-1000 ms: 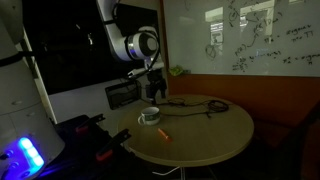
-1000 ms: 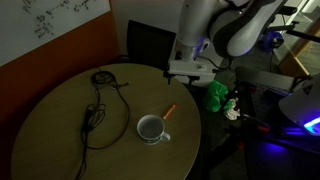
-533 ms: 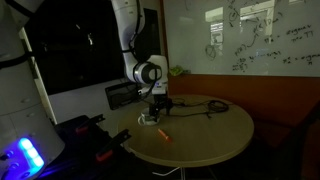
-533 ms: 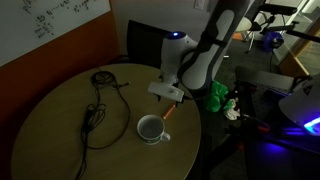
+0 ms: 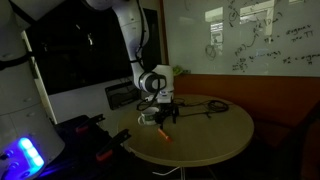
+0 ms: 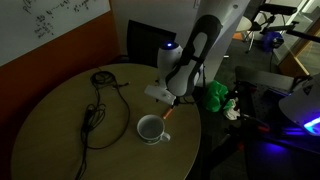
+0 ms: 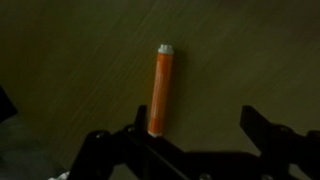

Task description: Put the marker inside the mug cup

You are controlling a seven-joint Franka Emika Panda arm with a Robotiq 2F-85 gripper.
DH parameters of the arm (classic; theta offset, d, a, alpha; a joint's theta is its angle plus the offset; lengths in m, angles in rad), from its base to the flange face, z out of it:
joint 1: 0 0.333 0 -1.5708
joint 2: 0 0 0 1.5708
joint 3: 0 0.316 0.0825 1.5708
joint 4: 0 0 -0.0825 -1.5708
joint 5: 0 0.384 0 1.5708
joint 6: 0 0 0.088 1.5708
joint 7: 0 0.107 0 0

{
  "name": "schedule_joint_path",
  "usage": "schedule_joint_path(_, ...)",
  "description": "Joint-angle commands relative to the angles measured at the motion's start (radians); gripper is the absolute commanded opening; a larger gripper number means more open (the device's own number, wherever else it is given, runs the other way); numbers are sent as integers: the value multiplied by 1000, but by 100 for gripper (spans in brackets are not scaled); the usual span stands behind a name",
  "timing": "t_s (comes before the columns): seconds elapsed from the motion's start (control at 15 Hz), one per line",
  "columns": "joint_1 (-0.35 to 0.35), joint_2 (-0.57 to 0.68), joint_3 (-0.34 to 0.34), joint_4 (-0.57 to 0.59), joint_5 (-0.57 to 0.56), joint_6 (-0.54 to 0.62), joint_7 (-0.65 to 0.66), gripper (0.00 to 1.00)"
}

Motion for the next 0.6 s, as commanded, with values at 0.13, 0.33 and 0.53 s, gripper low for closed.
schedule_joint_path(0.13,73,26,-51,-16,55,55,-29,100)
schedule_joint_path(0.33,122,36,-72,-36,69,113,-20,100)
schedule_joint_path(0.53,160,54,-78,-44,107,145,-13,93)
